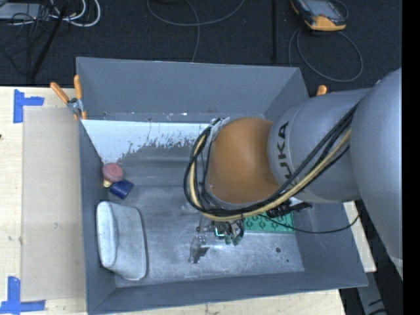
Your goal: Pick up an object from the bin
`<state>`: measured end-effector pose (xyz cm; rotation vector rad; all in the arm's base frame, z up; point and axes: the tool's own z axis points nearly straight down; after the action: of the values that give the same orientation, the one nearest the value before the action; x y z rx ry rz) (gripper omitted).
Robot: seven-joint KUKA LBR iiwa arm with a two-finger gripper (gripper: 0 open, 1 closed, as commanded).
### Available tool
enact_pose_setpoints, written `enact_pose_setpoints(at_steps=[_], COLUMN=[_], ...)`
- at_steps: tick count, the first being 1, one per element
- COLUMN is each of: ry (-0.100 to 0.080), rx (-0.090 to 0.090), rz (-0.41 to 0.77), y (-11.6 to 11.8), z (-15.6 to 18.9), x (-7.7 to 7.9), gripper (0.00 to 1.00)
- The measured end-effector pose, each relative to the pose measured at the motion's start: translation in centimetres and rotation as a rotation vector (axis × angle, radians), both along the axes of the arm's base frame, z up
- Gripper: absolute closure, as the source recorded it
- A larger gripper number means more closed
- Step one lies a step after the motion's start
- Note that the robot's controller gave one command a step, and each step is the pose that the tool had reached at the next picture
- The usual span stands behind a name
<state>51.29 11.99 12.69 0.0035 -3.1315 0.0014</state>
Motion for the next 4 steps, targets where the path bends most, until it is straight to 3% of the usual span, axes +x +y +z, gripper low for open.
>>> enact_pose_setpoints(at_steps=[1, 2, 3, 4], ry=[-0.008, -0.018, -0.005, -0.015], rx=[-0.001, -0.002, 0.006, 0.004], rz=[0.176, 0.087, 0.539, 0.647], y=[-8.5, -14.8, -15.2, -20.2], z=[2.0, 10.1, -3.9, -5.1], x=[0.0, 1.0, 4.9, 10.7], gripper=[0.00, 0.00, 0.00, 0.00])
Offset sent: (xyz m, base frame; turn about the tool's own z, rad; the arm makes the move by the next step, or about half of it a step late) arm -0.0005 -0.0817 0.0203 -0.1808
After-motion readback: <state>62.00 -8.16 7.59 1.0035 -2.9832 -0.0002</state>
